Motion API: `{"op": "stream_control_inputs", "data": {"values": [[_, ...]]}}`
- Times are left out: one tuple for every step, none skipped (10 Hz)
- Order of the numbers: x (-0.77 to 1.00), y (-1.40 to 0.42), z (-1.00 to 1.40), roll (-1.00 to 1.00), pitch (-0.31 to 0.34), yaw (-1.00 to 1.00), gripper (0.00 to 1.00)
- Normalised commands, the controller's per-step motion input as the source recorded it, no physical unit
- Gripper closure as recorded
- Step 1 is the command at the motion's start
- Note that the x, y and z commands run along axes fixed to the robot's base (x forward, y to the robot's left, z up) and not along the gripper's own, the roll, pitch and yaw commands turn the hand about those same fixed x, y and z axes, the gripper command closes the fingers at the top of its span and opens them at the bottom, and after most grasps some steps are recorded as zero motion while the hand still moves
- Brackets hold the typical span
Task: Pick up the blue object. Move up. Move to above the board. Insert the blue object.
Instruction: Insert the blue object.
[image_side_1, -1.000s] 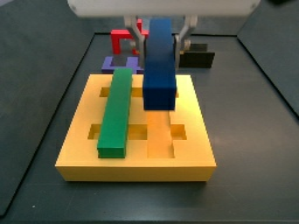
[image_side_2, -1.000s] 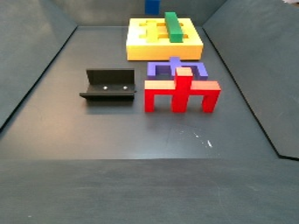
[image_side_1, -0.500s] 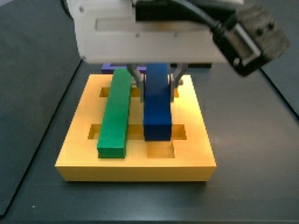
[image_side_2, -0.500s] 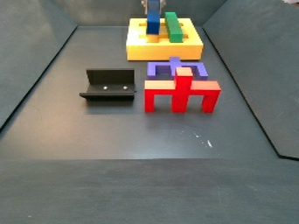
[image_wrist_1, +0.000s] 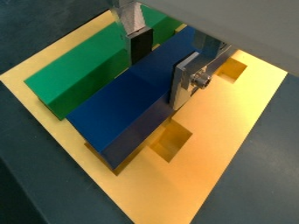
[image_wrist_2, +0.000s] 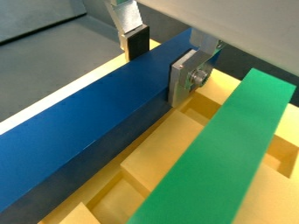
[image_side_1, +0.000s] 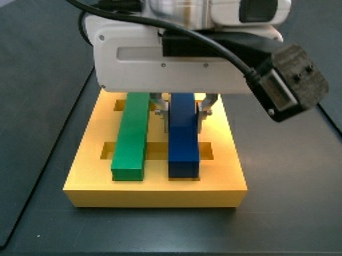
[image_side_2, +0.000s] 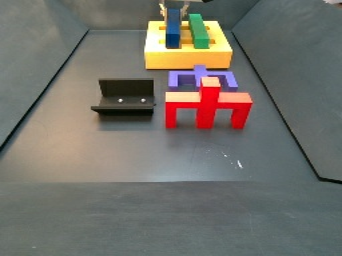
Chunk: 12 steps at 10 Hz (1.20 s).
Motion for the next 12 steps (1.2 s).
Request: {"op": "stream_control_inputs", "data": {"values": [[0.00, -0.08, -0.23, 0.20, 0.056, 0.05, 1.00], [0.00, -0.03, -0.25, 0.16, 0.033, 0.08, 1.00], [0.00, -0.05, -0.26, 0.19, 0.029, 0.07, 1.00], [-0.01, -0.07, -0.25, 0.22, 0.031, 0.07, 1.00], [0.00, -0.08, -0.26, 0.18, 0.027, 0.10, 1.00], [0.00, -0.11, -0.33, 0.14, 0.050, 0.07, 1.00], [0.00, -0.05, -0.37, 0.11, 0.030, 0.04, 1.00], [-0.09, 0.00, -0.21, 0.00, 0.000, 0.13, 1.00], [-0.08, 0.00, -0.13, 0.02, 0.000, 0.30, 1.00], [0.00, -0.05, -0.20, 0.04, 0.000, 0.25, 1.00], [0.00, -0.03, -0.22, 0.02, 0.000, 0.16, 1.00], [0.00, 0.00, 0.00, 0.00, 0.000, 0.00, 1.00]]}}
